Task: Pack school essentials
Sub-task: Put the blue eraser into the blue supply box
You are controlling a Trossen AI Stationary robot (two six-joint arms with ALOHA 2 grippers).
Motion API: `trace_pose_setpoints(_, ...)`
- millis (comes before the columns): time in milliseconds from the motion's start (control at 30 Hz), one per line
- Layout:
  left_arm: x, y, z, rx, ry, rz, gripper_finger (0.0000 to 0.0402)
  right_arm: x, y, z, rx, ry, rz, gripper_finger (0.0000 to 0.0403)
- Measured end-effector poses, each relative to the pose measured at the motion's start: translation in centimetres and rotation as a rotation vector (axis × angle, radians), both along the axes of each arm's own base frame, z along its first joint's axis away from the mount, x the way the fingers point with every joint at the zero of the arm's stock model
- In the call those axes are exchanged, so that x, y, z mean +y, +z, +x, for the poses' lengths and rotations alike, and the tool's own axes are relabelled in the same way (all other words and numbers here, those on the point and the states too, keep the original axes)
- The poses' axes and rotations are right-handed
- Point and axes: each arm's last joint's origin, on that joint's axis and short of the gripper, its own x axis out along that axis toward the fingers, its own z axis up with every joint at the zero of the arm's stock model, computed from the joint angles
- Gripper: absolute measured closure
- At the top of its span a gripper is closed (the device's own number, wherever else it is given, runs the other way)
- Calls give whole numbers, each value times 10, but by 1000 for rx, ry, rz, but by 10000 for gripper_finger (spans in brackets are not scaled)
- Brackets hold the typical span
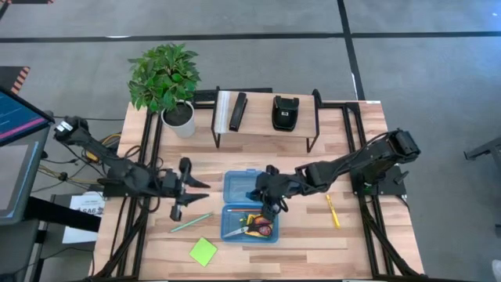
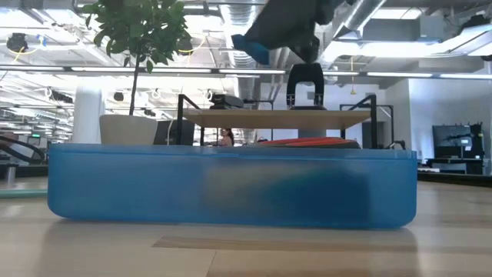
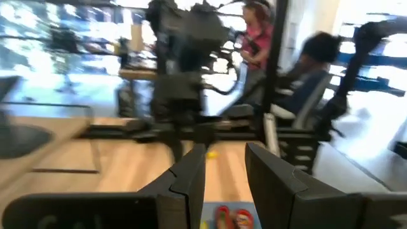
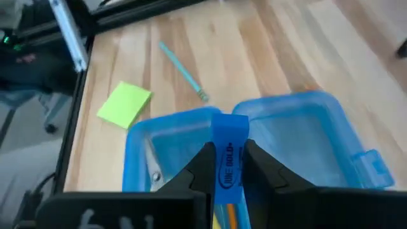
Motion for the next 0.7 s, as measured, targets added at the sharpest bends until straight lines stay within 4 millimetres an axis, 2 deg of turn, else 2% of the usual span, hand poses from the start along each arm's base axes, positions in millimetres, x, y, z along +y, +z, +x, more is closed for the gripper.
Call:
trace_pose_setpoints(100, 3, -8, -10, -42, 41, -4, 301, 3, -5, 11, -34, 21, 16, 333)
trace_pose_setpoints(167, 7, -15, -15, -79, 46, -27, 301, 4, -13, 14, 17, 43, 1, 333)
trace_pose_setpoints(367, 16, -26, -28, -132, 52, -67, 301, 17, -27, 50, 39, 150, 5, 333)
trace_pose_setpoints(500, 18, -24, -30, -145, 50, -77, 301, 23, -41, 67, 117, 200, 11, 333)
trace_pose_setpoints(700, 18, -25, -30, -136, 51, -72, 301, 29, -66, 82, 222, 245, 25, 333)
